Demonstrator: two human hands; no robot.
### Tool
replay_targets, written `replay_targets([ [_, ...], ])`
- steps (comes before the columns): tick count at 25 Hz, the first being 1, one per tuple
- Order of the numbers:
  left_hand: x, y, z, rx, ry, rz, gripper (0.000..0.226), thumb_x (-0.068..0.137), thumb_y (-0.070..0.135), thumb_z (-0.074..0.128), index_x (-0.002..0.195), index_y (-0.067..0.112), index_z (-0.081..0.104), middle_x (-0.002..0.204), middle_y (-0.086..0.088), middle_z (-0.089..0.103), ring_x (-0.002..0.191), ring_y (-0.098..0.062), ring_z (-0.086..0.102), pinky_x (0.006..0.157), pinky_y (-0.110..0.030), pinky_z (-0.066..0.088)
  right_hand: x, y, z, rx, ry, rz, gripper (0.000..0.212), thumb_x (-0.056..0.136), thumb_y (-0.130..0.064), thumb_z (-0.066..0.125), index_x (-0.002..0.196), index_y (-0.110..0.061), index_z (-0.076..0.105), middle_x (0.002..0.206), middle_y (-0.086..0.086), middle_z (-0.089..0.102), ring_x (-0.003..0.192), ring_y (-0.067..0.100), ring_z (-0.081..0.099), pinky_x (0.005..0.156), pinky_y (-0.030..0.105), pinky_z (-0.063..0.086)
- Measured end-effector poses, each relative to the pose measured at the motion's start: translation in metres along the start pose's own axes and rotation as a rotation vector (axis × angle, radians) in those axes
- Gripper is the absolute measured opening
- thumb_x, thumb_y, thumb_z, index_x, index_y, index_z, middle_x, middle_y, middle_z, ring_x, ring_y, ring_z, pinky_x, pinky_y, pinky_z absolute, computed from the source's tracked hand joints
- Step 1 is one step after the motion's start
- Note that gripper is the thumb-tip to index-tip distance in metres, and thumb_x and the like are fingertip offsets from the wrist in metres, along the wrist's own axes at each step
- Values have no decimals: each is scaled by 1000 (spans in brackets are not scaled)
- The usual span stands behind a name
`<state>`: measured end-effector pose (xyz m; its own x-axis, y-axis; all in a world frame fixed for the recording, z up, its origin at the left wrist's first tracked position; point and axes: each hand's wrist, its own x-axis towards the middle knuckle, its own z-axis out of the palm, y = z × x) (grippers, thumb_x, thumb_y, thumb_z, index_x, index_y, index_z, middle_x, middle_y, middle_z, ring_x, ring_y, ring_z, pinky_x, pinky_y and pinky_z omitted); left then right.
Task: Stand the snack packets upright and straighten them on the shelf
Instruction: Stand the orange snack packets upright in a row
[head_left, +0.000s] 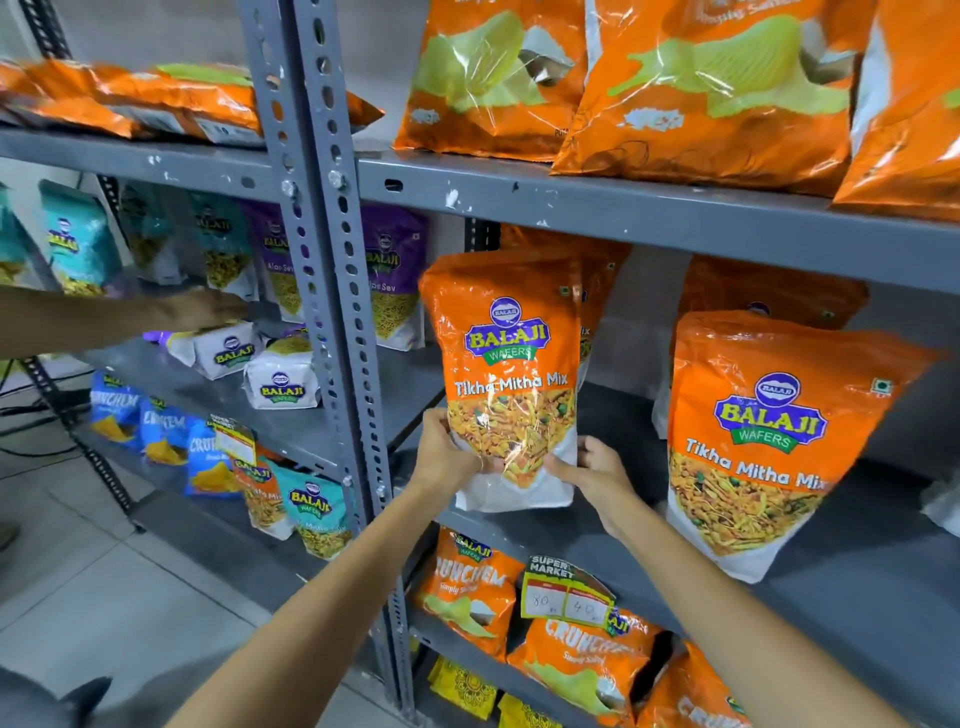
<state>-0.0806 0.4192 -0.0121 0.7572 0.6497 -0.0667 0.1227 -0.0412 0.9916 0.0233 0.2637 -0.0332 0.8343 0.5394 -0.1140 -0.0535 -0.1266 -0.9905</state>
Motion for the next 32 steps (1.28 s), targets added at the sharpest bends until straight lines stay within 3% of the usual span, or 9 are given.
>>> replay_targets([
  [8, 48, -5, -3, 166, -146, 159, 77, 58, -12, 77, 108, 17, 26, 109, -4, 48, 110, -18, 47, 87, -37, 45, 27, 24, 17, -53, 135, -74, 36, 75, -6, 71, 99, -18, 48, 109, 11, 63, 102, 25, 60, 92, 45, 50],
  [12, 72, -16, -6, 204, -151, 169, 80, 57, -9, 76, 110, 24, 27, 118, -11, 56, 115, -27, 53, 97, -50, 47, 38, 32, 24, -64, 148, -81, 35, 78, 1, 64, 96, -21, 45, 99, 1, 62, 108, 28, 59, 94, 46, 49],
  [15, 79, -18, -8, 139, -209, 84, 77, 61, -12, 75, 112, 25, 32, 115, -6, 56, 114, -24, 52, 96, -45, 48, 40, 39, 22, -108, 141, -57, 47, 71, -7, 71, 106, -23, 44, 108, 3, 62, 109, 23, 58, 94, 43, 50],
  [18, 81, -17, -12, -141, -227, -10, 44, 69, 0, 72, 99, 21, 48, 104, -4, 63, 108, -29, 57, 89, -41, 49, 38, 54, 19, -143, 106, -39, 65, 58, -22, 76, 114, -31, 45, 124, 4, 58, 118, 21, 54, 98, 46, 48],
  [20, 84, -5, -12, -314, -206, -21, 20, 77, 21, 66, 93, 22, 55, 99, -1, 67, 100, -27, 61, 87, -40, 50, 36, 60, 18, -162, 101, -56, 58, 63, -16, 76, 110, -34, 47, 120, 0, 60, 117, 19, 55, 97, 42, 48],
  [23, 94, 15, -11, -342, -105, 73, 4, 87, 22, 57, 87, 22, 60, 93, 1, 68, 82, -14, 67, 76, -33, 53, 33, 62, 23, -250, 169, -88, 51, 68, -19, 73, 112, -30, 48, 115, 1, 62, 113, 21, 57, 92, 41, 51],
  [25, 101, 20, -14, -436, -59, 107, 14, 85, 22, 58, 96, 14, 62, 93, 0, 69, 78, -12, 69, 71, -31, 56, 29, 62, 28, -331, 168, -113, 54, 67, -26, 73, 116, -24, 49, 116, 5, 63, 110, 22, 58, 88, 43, 52],
  [29, 96, -2, -15, -527, -38, 30, 43, 88, 34, 51, 122, 8, 51, 107, -4, 67, 94, -20, 66, 77, -33, 53, 29, 65, 31, -403, 146, -135, 58, 71, -24, 73, 123, -23, 47, 120, 5, 64, 110, 22, 58, 89, 42, 52],
  [32, 76, -43, -4, -359, -146, -126, 77, 69, 71, 49, 126, 19, 50, 120, -3, 65, 109, -21, 63, 89, -39, 52, 31, 68, 30, -389, 141, -149, 55, 73, -22, 72, 122, -22, 47, 121, 5, 63, 112, 22, 58, 92, 42, 51],
])
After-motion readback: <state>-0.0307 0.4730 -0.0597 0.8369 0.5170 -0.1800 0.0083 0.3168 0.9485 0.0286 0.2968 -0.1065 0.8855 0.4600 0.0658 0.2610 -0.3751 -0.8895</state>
